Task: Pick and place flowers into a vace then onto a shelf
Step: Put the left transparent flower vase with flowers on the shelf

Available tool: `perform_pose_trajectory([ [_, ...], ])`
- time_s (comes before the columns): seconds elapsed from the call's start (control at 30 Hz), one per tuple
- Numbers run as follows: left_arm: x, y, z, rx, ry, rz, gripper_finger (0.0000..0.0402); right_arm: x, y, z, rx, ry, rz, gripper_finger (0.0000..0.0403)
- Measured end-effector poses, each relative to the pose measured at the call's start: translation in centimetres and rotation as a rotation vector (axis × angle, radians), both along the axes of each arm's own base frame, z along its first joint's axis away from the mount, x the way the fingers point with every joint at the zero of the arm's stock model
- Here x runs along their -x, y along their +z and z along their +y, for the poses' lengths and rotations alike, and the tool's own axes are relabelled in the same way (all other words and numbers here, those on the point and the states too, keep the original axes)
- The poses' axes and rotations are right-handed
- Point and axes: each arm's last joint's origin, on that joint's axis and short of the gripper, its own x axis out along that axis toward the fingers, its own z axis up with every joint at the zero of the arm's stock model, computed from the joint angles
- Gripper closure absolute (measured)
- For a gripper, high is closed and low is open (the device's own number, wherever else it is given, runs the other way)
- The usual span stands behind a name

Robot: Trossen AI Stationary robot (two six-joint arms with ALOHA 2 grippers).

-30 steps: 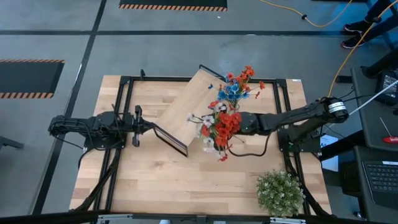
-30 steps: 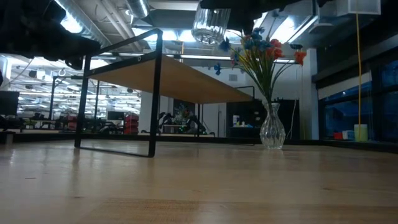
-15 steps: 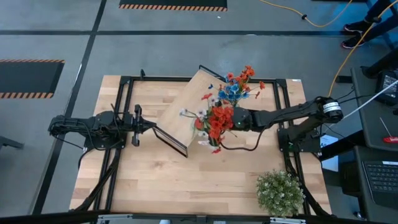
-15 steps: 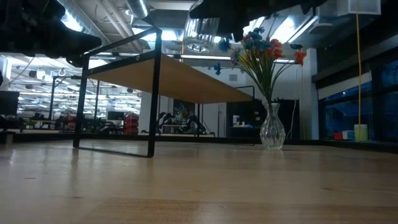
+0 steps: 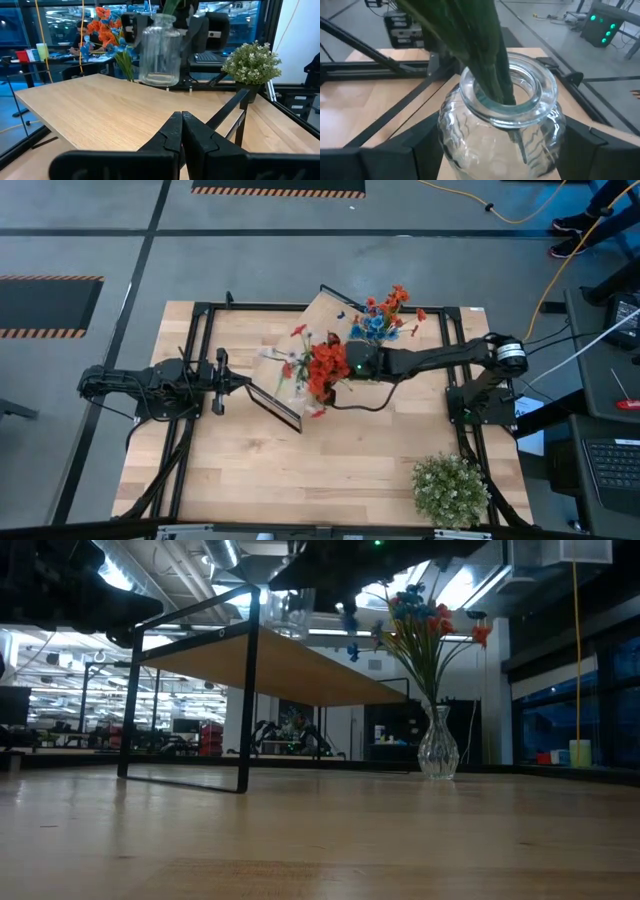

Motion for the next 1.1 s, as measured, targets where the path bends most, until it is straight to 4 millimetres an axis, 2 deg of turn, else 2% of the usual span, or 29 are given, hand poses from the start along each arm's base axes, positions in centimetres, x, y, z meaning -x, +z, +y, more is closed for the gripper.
perform_pose_trajectory([
  [0.27,0.0,0.0,0.0,0.000,0.000,0.000,0.0398,-2.1,-0.5,-1.8,-0.073,0.031,0.058,0.0118],
  [0.57,0.0,0.0,0.0,-0.001,0.000,0.000,0.0398,-4.4,-0.7,-2.2,-0.044,0.037,0.067,0.0118],
  [0.87,0.1,0.5,0.3,-0.013,0.102,-0.043,0.0398,-4.7,-1.2,-2.4,-0.045,0.034,0.076,0.0118],
  [1.1,0.1,0.4,0.3,-0.039,0.111,-0.038,0.0398,-4.6,-1.4,-2.4,-0.046,0.033,0.072,0.0118],
])
